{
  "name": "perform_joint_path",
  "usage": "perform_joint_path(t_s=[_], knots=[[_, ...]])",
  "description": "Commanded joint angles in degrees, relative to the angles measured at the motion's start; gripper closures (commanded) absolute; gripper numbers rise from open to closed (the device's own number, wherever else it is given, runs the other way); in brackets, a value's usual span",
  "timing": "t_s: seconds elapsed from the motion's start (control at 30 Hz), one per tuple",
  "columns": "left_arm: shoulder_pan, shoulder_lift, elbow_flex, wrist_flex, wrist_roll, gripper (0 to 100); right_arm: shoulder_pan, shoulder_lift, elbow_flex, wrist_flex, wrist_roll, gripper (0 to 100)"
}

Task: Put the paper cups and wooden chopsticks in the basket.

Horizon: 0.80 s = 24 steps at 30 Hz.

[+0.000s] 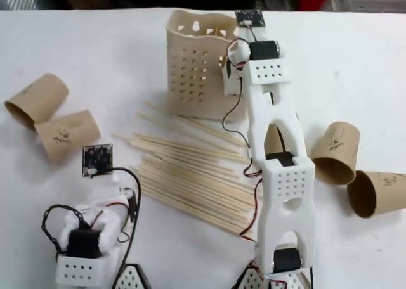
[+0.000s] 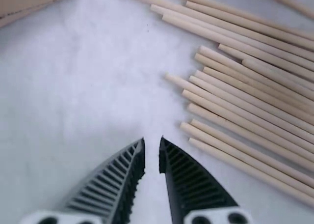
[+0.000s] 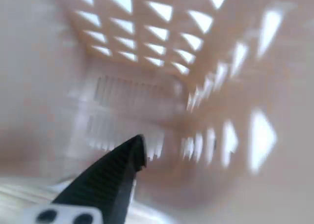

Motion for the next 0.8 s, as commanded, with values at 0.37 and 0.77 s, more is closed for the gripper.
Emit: perform_joint_path(t_s=[0.37, 0.77], knots=[[-0.4, -0.3, -0.3, -1.0, -0.4, 92, 4.3, 2.3, -2.4, -13.9, 0.8, 70.2], [-0.6, -0.3, -0.3, -2.4, -0.4, 92, 4.4, 1.8, -3.2, -21.9, 0.7, 87.9]])
